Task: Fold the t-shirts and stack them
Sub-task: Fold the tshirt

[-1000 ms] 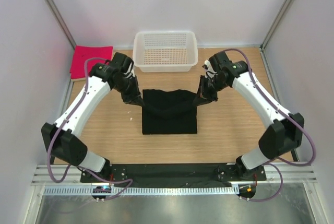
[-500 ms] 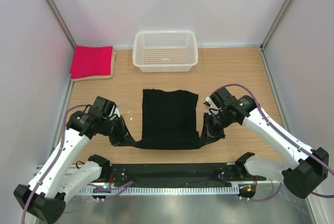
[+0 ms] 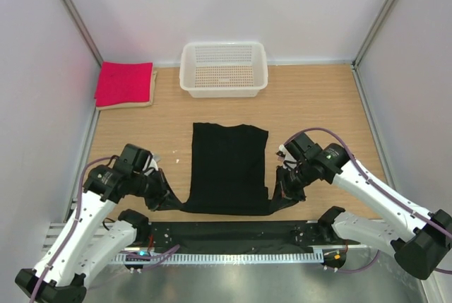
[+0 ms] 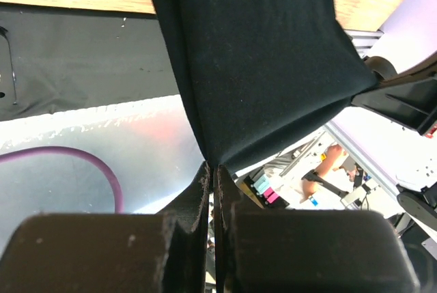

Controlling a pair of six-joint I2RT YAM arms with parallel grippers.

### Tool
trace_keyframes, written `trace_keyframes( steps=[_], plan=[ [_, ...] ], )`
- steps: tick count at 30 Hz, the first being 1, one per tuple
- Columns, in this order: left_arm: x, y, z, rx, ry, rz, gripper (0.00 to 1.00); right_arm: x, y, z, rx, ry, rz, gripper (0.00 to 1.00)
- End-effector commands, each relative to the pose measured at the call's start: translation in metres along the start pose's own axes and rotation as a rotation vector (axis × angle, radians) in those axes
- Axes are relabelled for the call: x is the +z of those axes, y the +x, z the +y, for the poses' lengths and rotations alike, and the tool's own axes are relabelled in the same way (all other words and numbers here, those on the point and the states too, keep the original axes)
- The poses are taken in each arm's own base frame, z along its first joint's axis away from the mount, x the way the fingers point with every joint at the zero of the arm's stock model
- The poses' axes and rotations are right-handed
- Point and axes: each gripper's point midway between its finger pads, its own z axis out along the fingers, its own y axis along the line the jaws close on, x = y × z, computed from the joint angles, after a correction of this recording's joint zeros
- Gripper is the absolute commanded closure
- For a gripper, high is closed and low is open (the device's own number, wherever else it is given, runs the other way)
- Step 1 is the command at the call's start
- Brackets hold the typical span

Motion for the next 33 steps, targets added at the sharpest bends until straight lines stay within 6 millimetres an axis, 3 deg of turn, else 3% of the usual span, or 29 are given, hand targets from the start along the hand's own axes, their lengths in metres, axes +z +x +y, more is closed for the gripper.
trace_keyframes(
  steps=[1, 4, 7, 10, 14, 19, 25, 33],
  plan=[
    [-0.003, 0.006, 0.002, -0.01, -0.014, 0.026, 1.0, -0.001, 0.006, 0.0, 0.028, -0.009, 0.012, 0.99],
    [-0.004, 0.001, -0.003, 0.011, -0.015, 0.018, 1.0, -0.004, -0.005, 0.005, 0.003, 0.008, -0.018, 0.99],
    [-0.005, -0.018, -0.015, 0.046, -0.045, -0.024, 1.0, -0.005, -0.022, 0.011, -0.008, 0.025, -0.046, 0.99],
    [-0.012, -0.036, -0.039, 0.105, -0.034, -0.072, 1.0, -0.008, -0.048, 0.014, 0.008, 0.04, -0.084, 0.99],
    [-0.014, -0.068, -0.062, 0.202, -0.079, -0.114, 1.0, -0.016, -0.081, 0.018, 0.02, 0.021, -0.116, 0.99],
    [0.001, -0.112, -0.088, 0.256, -0.119, -0.119, 1.0, -0.024, -0.122, 0.018, 0.034, 0.005, -0.146, 0.99],
    [0.007, -0.163, -0.108, 0.3, -0.144, -0.16, 1.0, -0.022, -0.175, 0.023, 0.019, 0.032, -0.168, 0.99],
    [0.008, -0.219, -0.128, 0.308, -0.137, -0.2, 1.0, -0.024, -0.225, 0.03, 0.024, 0.008, -0.211, 0.99]
  ],
)
